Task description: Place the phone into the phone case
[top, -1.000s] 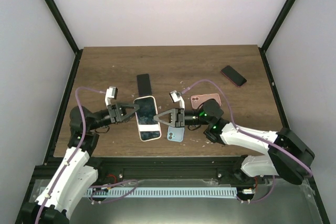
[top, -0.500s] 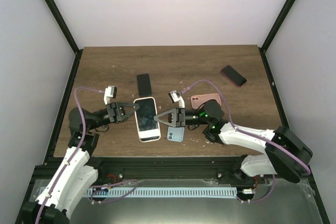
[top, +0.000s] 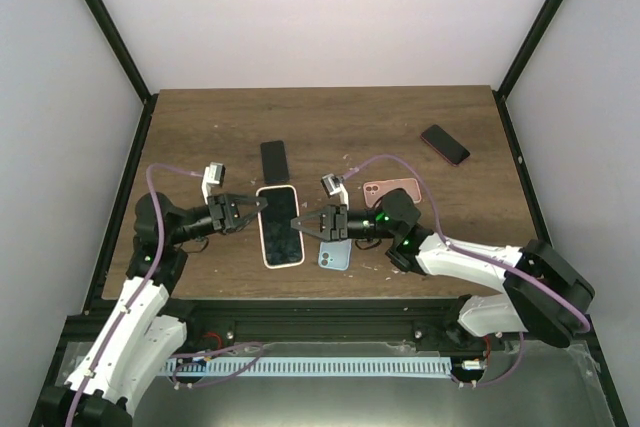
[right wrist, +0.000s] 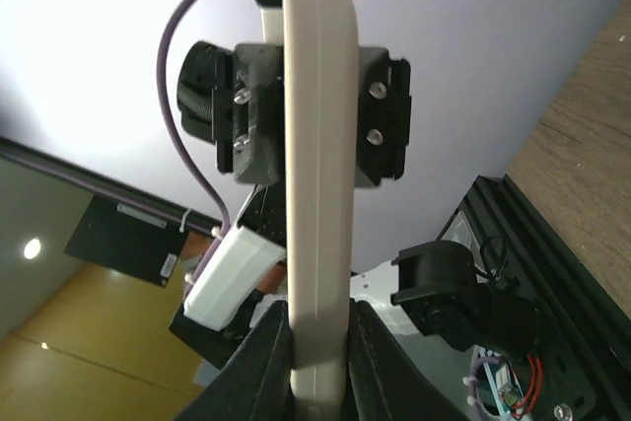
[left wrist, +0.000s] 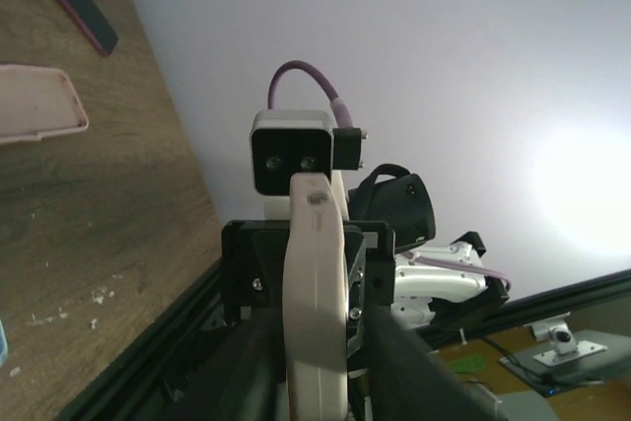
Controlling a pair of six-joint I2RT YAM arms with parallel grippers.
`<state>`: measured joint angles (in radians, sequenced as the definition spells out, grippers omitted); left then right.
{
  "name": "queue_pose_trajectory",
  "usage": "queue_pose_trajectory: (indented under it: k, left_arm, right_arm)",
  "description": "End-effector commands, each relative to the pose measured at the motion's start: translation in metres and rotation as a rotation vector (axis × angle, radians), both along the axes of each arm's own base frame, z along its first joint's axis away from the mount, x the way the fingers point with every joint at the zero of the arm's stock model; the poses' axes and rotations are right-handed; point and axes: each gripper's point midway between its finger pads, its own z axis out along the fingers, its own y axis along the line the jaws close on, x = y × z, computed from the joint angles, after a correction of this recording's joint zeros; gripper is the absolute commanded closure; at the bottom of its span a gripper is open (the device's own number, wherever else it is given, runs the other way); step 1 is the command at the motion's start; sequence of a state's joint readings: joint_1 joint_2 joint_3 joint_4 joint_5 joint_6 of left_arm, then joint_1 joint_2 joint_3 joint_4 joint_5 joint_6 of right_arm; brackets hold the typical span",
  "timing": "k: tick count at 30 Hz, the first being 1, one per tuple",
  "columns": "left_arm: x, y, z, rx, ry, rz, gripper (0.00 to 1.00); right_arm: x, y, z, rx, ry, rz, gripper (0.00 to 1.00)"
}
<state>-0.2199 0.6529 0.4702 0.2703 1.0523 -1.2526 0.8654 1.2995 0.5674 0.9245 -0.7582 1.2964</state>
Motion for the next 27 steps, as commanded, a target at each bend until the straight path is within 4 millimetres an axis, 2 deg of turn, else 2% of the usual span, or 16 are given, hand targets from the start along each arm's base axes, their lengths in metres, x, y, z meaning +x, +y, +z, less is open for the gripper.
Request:
queue_pose_trajectory:
  k: [1,4,8,15,19,24,27]
  left_arm:
    - [-0.003,-0.001,-0.002,0.031,0.008,-0.020,0.60]
    - [-0.005,-0.001,-0.011,0.043,0.036,-0.031,0.46]
    - [-0.012,-0.002,-0.022,0.045,0.064,-0.057,0.43]
    - [-0.019,-0.002,-0.040,0.091,0.102,-0.083,0.53]
    - [-0.020,-0.003,-0.045,0.099,0.118,-0.096,0.62]
    - [-0.020,-0.003,-0.050,0.120,0.121,-0.099,0.67]
    - [-0.018,-0.003,-0.056,0.134,0.132,-0.101,0.76]
  right_arm:
    - [0.019,-0.005,0.033,0.095,-0.023,-0.125,0.90]
    - [0.030,-0.009,0.035,0.103,0.001,-0.199,0.91]
    - [0.044,-0.013,0.039,0.106,0.015,-0.278,0.90]
    - [0.061,-0.014,0.039,0.086,0.014,-0.363,0.90]
    - [0.063,-0.012,0.037,0.080,0.021,-0.367,0.90]
    - [0.065,-0.011,0.030,0.064,0.035,-0.370,0.90]
    - [0.067,-0.010,0.026,0.062,0.049,-0.370,0.90]
